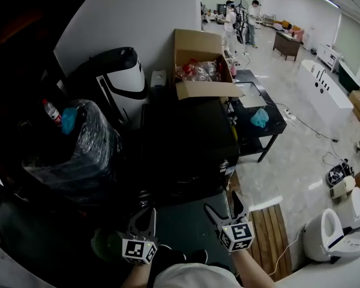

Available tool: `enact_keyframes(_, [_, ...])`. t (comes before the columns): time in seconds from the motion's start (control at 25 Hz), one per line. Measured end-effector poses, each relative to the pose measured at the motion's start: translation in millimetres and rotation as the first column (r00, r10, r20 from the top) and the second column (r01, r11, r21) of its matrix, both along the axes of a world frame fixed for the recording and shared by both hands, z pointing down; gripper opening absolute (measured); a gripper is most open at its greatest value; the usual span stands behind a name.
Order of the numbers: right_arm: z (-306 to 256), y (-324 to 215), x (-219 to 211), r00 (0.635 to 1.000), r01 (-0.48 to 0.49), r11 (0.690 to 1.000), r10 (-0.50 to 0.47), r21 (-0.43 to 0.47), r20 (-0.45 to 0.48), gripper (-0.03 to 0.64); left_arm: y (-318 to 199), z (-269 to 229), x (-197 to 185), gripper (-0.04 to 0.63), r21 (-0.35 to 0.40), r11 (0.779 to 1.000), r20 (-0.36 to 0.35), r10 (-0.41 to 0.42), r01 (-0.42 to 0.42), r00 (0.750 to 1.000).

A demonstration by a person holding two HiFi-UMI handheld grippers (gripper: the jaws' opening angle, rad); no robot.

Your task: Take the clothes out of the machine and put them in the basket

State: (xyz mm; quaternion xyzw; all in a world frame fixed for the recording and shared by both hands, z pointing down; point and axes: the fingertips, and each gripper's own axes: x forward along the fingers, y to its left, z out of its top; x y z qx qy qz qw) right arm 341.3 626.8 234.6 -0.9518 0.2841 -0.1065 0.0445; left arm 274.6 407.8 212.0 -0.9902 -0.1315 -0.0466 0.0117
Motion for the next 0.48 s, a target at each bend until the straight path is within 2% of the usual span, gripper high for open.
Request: enact_keyframes(0.48, [31,-21,27,0.999,0.034,0.999,-0.034,-0.012,0.034,0.46,-15,24,20,0.02,-0.034,0.999,0.016,-0.041,0.041,0.999])
